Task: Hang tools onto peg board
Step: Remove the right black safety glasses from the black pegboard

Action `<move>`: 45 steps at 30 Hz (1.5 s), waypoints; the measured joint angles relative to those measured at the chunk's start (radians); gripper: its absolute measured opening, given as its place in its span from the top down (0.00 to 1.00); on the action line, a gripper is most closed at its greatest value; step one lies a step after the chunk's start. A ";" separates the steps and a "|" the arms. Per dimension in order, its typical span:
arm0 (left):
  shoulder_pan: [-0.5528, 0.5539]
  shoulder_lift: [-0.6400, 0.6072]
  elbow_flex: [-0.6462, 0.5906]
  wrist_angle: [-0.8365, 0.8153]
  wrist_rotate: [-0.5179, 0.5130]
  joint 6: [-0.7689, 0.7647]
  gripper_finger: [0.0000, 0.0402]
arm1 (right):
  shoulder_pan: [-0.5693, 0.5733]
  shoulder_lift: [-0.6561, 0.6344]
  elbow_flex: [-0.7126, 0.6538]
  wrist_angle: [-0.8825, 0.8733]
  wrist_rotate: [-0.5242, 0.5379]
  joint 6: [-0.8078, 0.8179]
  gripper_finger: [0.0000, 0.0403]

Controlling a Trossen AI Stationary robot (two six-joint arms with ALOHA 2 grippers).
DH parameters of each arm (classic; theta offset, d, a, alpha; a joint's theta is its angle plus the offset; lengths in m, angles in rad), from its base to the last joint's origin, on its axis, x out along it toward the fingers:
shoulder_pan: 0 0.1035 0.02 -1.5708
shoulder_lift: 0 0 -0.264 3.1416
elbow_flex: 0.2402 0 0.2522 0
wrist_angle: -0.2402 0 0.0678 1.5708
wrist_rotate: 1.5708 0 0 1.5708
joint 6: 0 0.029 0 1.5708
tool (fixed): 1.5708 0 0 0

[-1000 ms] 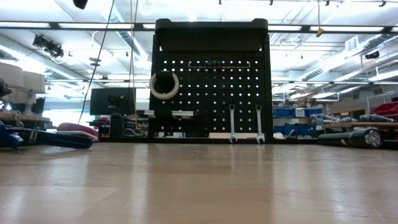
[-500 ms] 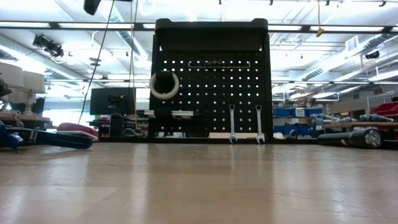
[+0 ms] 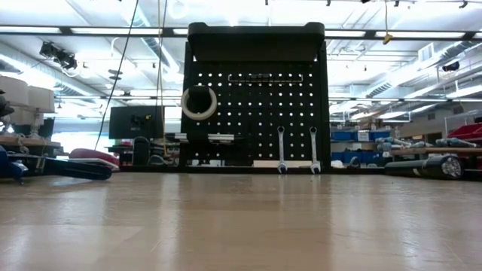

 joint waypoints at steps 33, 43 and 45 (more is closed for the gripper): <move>0.000 0.102 0.104 0.160 0.025 0.193 0.69 | -0.371 0.481 0.799 -0.209 -0.315 -0.181 0.55; 0.000 0.097 0.157 0.087 0.095 0.280 0.69 | -0.383 0.532 0.879 -0.259 -0.210 -0.172 0.57; 0.000 0.095 0.158 0.054 0.124 0.252 0.69 | -0.383 0.529 0.879 -0.257 -0.200 -0.169 0.57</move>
